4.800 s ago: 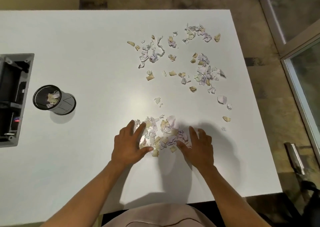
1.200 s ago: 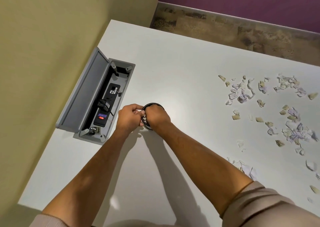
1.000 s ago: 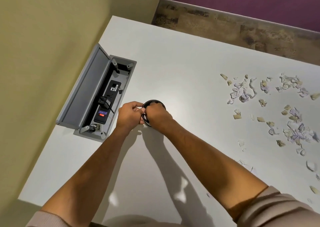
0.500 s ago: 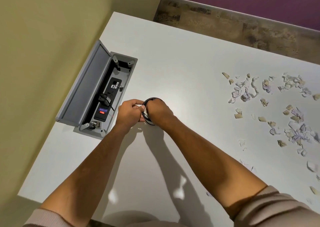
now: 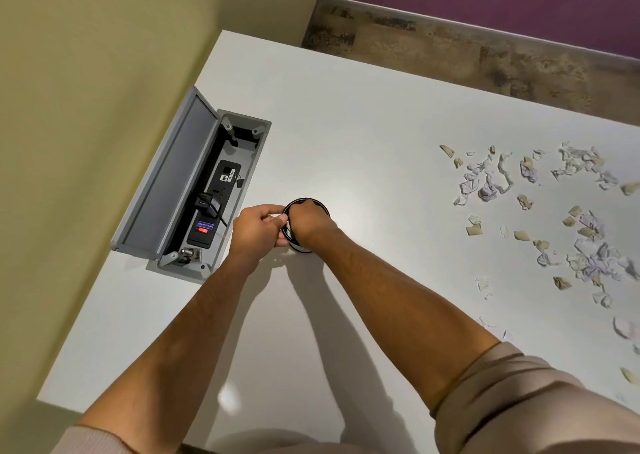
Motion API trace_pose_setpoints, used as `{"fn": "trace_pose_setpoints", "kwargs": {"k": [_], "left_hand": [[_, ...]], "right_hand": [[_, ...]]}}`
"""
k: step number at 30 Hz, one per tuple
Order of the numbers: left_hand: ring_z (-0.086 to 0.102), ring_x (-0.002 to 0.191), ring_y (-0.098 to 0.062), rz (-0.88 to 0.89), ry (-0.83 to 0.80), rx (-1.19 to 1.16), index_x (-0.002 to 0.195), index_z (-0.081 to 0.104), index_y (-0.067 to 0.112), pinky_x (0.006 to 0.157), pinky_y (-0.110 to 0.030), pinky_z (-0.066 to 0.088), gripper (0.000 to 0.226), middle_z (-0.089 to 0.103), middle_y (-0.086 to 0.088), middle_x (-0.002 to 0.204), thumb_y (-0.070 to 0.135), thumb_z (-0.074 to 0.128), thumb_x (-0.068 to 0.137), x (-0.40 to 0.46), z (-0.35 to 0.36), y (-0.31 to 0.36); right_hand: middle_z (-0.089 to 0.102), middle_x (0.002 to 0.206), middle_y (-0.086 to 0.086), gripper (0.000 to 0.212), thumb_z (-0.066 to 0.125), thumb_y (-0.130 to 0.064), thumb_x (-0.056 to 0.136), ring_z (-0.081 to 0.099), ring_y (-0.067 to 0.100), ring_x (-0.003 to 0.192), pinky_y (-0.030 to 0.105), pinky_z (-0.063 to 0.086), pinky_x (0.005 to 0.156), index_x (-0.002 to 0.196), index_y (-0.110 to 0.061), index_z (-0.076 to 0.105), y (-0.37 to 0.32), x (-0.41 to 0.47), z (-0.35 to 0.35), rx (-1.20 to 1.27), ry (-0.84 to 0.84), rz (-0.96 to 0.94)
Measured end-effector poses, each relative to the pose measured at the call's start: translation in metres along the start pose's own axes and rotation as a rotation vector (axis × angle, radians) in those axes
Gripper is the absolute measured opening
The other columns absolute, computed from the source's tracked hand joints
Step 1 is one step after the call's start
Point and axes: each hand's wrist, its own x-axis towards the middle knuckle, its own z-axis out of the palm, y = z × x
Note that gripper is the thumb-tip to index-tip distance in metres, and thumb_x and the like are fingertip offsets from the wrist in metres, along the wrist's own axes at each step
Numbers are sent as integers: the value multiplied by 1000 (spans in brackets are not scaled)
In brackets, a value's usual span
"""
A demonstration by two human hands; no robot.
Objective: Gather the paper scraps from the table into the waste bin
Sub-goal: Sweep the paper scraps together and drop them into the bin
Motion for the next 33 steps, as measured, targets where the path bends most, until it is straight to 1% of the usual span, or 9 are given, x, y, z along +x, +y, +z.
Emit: {"fn": "trace_pose_setpoints", "kwargs": {"k": [4, 9, 12, 16, 20, 24, 28, 31, 33], "left_hand": [[66, 59, -21, -4, 60, 82, 105, 69, 9, 65, -43, 62, 19, 68, -7, 72, 17, 70, 87, -4, 0, 4], [68, 87, -27, 106, 193, 234, 97, 70, 11, 81, -40, 56, 24, 70, -4, 88, 33, 68, 88, -16, 1, 19], [60, 92, -16, 275, 308, 322, 92, 70, 13, 83, -24, 40, 19, 66, 1, 95, 31, 63, 91, -34, 6, 28], [55, 78, -15, 508, 347, 284, 94, 69, 10, 73, -18, 40, 14, 60, -4, 97, 22, 61, 93, -64, 21, 32], [54, 83, -15, 672, 261, 289, 95, 68, 7, 72, -9, 38, 12, 60, -1, 96, 17, 60, 94, -96, 52, 23], [57, 101, -23, 746, 128, 322, 101, 68, 5, 87, -33, 48, 15, 63, -3, 103, 14, 57, 96, -126, 89, -1], [47, 126, -26, 671, -45, 425, 122, 64, 6, 108, -29, 32, 29, 58, -9, 130, 16, 51, 99, -150, 124, -35], [31, 141, -20, 617, -193, 567, 136, 53, 8, 114, -20, 16, 40, 43, -7, 148, 27, 44, 102, -165, 150, -65], [21, 147, -20, 615, -254, 664, 143, 45, 7, 117, -22, 10, 48, 35, -8, 154, 32, 41, 102, -173, 164, -84]], "right_hand": [[39, 65, 1, 34, 45, -4, 90, 48, 24, 72, 31, 36, 63, 59, -17, 35, 5, -14, 0, 36, 27, -16], [51, 77, 10, 24, 52, -2, 84, 50, 31, 74, 31, 36, 62, 63, -11, 47, 6, -40, -6, 199, 204, -51], [52, 87, 8, 11, 54, -4, 83, 55, 31, 80, 29, 34, 63, 81, -10, 63, 13, -56, -9, 225, 323, -67], [62, 100, 10, 28, 48, -2, 83, 57, 30, 91, 33, 43, 72, 102, -8, 67, 40, -85, -1, 304, 502, -32], [64, 119, 9, 37, 46, 5, 89, 57, 24, 113, 34, 45, 96, 119, -7, 65, 84, -126, 20, 407, 659, 35], [62, 127, 7, 31, 45, -8, 98, 54, 22, 120, 27, 39, 102, 124, -8, 63, 134, -163, 49, 489, 791, 149], [55, 137, 1, 34, 44, -22, 101, 45, 17, 129, 20, 30, 102, 133, -16, 55, 184, -201, 89, 522, 843, 313], [49, 145, 6, 41, 46, -26, 100, 41, 22, 136, 30, 29, 112, 139, -12, 48, 220, -233, 120, 527, 874, 435], [50, 144, 15, 47, 56, -23, 96, 44, 31, 135, 39, 33, 113, 138, -2, 49, 240, -255, 142, 416, 935, 477]]}}
